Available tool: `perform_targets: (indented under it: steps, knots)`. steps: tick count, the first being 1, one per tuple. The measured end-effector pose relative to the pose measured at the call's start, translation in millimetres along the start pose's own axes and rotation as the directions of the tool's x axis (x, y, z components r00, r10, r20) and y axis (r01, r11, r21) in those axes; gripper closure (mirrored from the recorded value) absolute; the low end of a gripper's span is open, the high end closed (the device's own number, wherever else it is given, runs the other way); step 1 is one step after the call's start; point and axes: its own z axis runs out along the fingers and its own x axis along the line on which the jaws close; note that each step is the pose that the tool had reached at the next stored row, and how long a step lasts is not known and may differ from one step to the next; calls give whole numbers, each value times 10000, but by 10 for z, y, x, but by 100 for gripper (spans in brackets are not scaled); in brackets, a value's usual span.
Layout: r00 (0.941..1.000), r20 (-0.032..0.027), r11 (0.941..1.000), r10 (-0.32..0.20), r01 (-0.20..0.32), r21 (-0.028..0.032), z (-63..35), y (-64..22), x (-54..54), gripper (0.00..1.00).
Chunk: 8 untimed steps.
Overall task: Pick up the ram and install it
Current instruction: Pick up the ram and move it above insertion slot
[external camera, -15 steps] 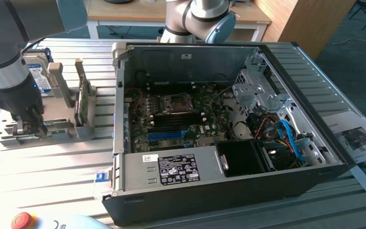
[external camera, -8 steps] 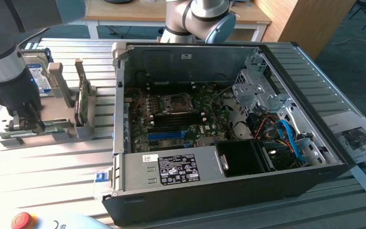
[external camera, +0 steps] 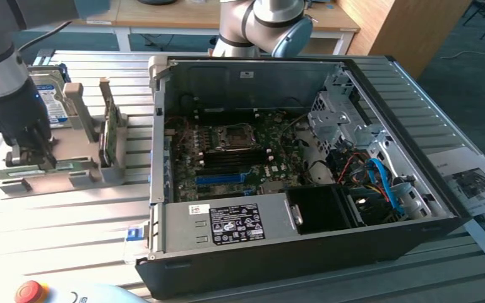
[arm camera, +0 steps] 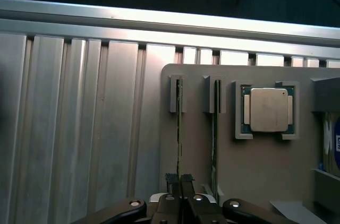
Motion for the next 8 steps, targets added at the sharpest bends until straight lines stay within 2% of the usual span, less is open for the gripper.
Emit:
perform_targets:
  steps: [8]
  knots:
    - [10000, -1, 10000, 0, 0, -1, -211, 5, -4, 88]
